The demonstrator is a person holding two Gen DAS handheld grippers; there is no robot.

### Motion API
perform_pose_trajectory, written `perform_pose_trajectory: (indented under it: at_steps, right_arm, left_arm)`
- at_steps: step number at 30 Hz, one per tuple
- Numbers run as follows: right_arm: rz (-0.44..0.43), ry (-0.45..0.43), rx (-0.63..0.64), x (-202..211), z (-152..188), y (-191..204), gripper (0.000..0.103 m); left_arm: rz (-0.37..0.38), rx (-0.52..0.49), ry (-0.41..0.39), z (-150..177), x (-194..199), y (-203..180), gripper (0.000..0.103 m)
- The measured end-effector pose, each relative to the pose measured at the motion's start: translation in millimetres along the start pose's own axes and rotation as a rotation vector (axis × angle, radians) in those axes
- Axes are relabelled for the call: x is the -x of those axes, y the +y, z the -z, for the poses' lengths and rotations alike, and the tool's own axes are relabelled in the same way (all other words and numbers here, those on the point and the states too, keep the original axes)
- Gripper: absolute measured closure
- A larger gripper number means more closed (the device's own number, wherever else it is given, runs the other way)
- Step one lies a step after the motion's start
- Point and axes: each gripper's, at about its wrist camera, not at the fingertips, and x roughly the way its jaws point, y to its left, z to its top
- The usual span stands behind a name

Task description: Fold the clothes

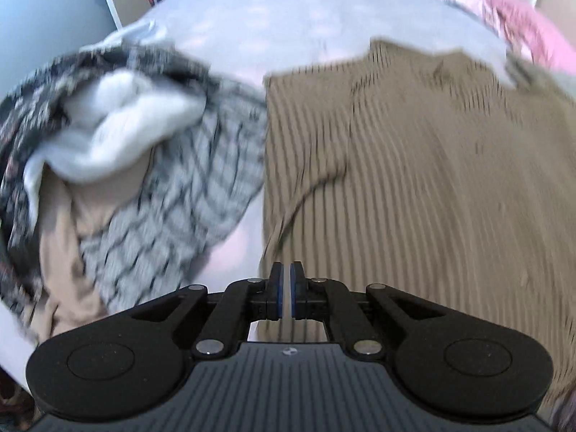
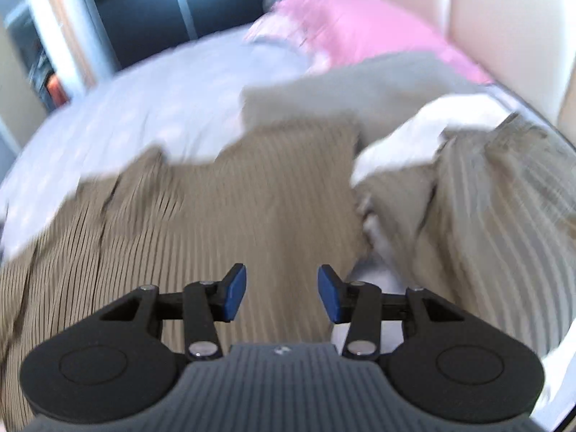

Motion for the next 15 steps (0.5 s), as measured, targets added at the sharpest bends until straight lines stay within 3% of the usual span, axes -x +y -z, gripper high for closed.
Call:
perform_pose_trajectory:
  at_steps: [4,8,15]
  right_arm:
    - [-0.029,-0.034,-0.071,-16.0,-24.2,-19.4,0.054]
    - [0.013,-0.063,-0.084,-40.9,-39.5,-26.6,0.05]
    - [0.048,-0.042,-0.083,-91.8,-81.1,-41.5,0.05]
  left_arm:
    - [0.05,0.041,-0.029,-21.4,-3.1,-8.0,0.097]
    - [0.071,0.068,-0.041,-37.5,-14.0,-16.9,0.078]
    - [0.014,0.106,-0.034,-61.7,-45.9,-26.0,0.077]
